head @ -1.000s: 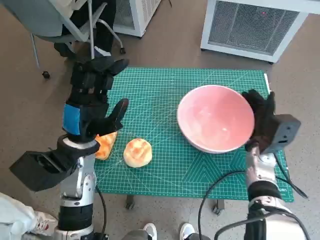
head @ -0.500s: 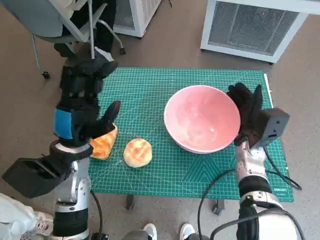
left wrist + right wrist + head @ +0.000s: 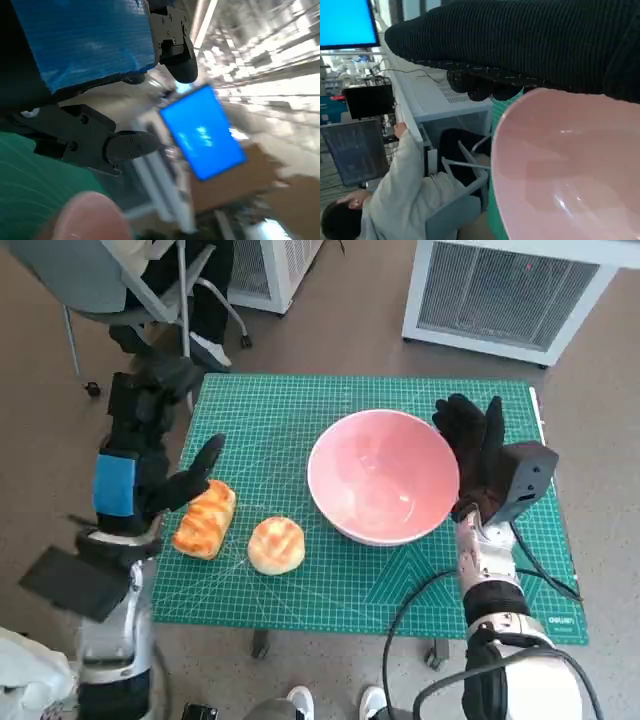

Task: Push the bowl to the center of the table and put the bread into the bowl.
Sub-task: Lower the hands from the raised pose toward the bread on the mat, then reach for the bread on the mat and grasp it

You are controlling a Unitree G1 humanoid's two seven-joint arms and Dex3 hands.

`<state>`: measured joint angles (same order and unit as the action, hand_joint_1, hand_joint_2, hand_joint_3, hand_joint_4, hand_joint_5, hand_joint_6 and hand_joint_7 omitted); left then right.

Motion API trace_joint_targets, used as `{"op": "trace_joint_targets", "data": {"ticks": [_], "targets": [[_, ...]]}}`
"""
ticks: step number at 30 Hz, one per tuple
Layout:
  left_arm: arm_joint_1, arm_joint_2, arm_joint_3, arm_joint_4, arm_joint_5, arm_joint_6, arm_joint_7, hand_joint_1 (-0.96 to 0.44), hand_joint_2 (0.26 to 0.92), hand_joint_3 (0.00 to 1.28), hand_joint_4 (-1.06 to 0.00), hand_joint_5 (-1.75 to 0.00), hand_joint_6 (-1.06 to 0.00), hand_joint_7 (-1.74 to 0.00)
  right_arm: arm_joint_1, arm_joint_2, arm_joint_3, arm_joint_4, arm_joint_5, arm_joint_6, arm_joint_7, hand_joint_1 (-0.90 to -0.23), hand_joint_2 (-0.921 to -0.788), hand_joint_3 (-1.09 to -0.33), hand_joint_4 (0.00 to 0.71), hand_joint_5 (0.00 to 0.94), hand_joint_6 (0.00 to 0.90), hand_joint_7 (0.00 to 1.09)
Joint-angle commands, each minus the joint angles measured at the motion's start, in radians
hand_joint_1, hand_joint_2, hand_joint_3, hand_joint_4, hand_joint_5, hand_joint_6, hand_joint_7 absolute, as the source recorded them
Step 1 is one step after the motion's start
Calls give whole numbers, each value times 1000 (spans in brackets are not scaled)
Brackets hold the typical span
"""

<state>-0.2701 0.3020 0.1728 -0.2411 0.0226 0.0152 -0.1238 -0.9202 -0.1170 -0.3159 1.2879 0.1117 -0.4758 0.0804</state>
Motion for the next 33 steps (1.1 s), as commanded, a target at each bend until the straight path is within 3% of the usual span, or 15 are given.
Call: {"op": "trace_joint_targets", "data": {"ticks": [1, 6, 12, 15, 18, 22, 26, 33], "targets": [[22, 92, -16, -36, 134, 110, -3, -287, 920, 274, -238, -260, -114, -707, 1, -16, 16, -49, -14, -96, -10, -274, -921, -572, 427, 2, 162, 564], [9, 192, -63, -50, 256, 289, -71, -352, 921, 253, -304, -54, -254, -322, 25, -22, 49, -156, -23, -248, 23, -282, -921, -571, 416, 5, 103, 666], [-58, 313, -184, -77, 391, 562, -229, -433, 921, 250, -224, -7, -250, -110, 102, -27, 107, -380, -56, -406, 33, -288, -921, -565, 415, 7, 70, 720], [-107, 357, -280, -86, 474, 688, -315, -477, 921, 239, -184, -2, -237, -66, 160, -34, 135, -524, -115, -477, 4, -322, -921, -555, 422, 10, 69, 733], [-141, 382, -348, -87, 530, 769, -377, -495, 921, 237, -162, 0, -228, -48, 207, -42, 148, -638, -157, -506, -12, -353, -921, -547, 426, 12, 68, 738], [-171, 396, -430, -78, 597, 833, -429, -515, 921, 244, -157, -3, -223, -35, 268, -47, 161, -784, -192, -545, -17, -380, -921, -543, 427, 12, 70, 744], [-175, 393, -462, -81, 632, 858, -444, -533, 921, 258, -167, -8, -224, -27, 310, -42, 168, -881, -222, -529, -35, -422, -921, -544, 423, 10, 74, 752], [-177, 384, -492, -62, 655, 851, -443, -557, 921, 303, -187, -13, -232, -20, 361, -38, 189, -990, -240, -478, -48, -440, -921, -549, 416, 5, 63, 762]]}}
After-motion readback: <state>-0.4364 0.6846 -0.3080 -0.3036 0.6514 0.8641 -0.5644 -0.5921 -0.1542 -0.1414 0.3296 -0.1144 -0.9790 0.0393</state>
